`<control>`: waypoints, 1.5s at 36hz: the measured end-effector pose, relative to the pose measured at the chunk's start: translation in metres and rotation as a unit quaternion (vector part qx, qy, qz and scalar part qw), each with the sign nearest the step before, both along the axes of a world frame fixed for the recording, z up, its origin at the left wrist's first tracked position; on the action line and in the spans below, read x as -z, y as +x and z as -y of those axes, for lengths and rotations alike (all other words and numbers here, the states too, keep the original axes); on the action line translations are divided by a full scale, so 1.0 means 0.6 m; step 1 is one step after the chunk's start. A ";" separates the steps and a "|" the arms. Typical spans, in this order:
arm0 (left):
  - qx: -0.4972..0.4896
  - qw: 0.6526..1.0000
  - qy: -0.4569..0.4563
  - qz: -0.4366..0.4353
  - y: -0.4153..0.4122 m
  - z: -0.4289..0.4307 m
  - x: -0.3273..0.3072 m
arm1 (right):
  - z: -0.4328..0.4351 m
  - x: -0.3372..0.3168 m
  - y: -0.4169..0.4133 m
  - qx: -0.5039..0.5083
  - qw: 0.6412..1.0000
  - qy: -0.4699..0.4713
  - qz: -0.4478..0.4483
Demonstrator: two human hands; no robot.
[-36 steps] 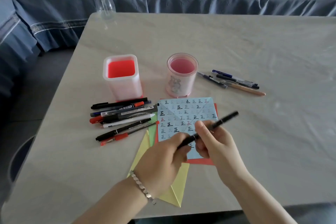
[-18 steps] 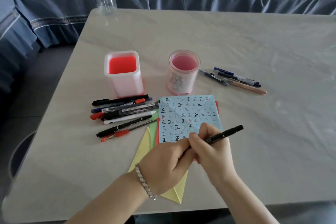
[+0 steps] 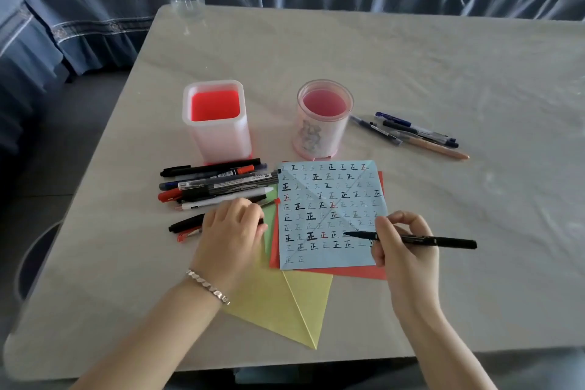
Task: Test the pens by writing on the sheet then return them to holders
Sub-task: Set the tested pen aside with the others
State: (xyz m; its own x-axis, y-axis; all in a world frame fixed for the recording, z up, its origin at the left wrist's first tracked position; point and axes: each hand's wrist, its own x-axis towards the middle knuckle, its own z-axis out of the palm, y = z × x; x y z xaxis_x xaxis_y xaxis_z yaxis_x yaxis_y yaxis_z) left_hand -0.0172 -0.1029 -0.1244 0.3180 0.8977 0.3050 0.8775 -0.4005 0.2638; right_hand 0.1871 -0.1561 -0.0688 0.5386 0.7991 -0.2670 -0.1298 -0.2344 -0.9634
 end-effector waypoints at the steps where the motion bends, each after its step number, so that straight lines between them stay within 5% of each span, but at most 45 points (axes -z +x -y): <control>1: -0.013 1.000 0.010 -0.007 -0.001 0.001 0.005 | 0.002 0.003 0.000 -0.005 1.000 -0.002 0.005; 5: -0.022 0.999 0.032 0.023 0.005 0.019 0.009 | 0.002 0.014 -0.002 -0.022 0.999 -0.001 0.027; 15: 0.210 0.973 -0.093 -0.023 0.031 0.083 0.022 | -0.007 0.036 -0.013 -0.080 0.994 0.023 0.065; 22: 0.207 0.973 -0.100 0.025 0.029 0.088 0.025 | -0.004 0.041 -0.041 -0.034 0.998 0.011 0.043; 36: 0.183 0.974 -0.107 0.078 0.027 0.090 0.023 | -0.001 0.095 -0.074 -0.021 0.973 0.058 0.224; 54: 0.177 0.976 -0.093 0.085 0.027 0.090 0.025 | 0.000 0.103 -0.074 -0.048 0.968 0.064 0.237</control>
